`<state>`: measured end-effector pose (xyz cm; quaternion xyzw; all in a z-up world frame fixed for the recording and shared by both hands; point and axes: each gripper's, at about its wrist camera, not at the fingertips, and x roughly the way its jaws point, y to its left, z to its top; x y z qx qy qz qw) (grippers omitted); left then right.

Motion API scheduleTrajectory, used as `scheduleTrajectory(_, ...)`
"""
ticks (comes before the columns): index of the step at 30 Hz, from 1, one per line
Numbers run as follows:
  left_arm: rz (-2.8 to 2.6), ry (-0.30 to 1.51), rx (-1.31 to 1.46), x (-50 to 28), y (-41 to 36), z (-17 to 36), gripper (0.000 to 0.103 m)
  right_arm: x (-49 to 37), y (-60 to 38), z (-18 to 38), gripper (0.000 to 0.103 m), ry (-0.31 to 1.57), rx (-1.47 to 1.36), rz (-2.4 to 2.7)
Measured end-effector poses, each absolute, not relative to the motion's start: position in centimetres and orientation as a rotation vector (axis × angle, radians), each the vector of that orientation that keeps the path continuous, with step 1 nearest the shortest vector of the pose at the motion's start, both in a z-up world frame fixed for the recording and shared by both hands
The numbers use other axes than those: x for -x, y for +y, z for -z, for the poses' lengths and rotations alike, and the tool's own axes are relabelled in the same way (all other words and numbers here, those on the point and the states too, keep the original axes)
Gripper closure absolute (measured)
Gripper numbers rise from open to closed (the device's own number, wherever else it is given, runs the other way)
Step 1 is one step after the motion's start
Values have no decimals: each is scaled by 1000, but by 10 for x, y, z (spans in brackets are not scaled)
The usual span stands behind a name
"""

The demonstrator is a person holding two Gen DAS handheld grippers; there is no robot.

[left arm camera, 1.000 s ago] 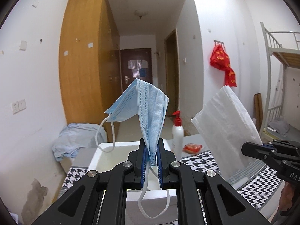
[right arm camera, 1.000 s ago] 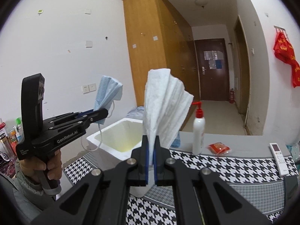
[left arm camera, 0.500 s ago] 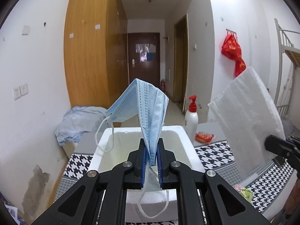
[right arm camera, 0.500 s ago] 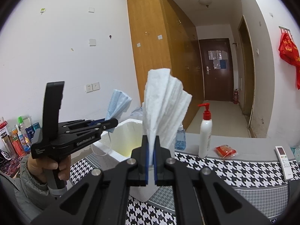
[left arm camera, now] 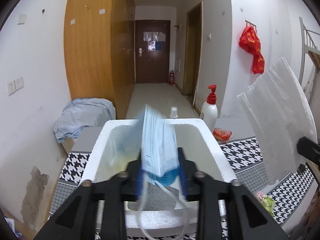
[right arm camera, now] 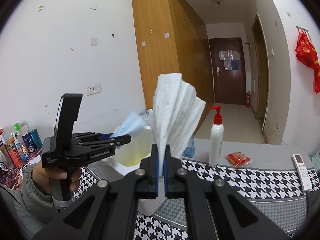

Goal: Organize soft objects
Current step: 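Open the left tool to drop the blue mask into the foam box, then lower the white tissues into the foam box and open the right tool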

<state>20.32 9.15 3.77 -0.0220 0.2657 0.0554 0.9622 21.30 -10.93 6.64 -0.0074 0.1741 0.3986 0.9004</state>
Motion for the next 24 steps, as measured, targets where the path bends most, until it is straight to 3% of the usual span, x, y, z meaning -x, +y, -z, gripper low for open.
scheduleTrajectory(4, -129, 503, 44, -196, 94, -41, 29, -215, -105, -66, 97, 368, 19, -823)
scheduleTrajectory(6, -140, 467, 41, -190, 95, -44, 9, -216, -103, -66, 97, 370, 22, -824)
scheduleTrajectory(7, -146, 445, 37, -185, 95, -46, 6, -216, -102, -66, 97, 371, 23, -824)
scheduleTrajectory(12, -165, 395, 48, -172, 103, -54, 1, -217, -95, -67, 97, 377, 31, -830)
scheduleTrajectory(24, -237, 343, 35, -145, 117, -59, 1, -219, -75, -73, 97, 380, 53, -857)
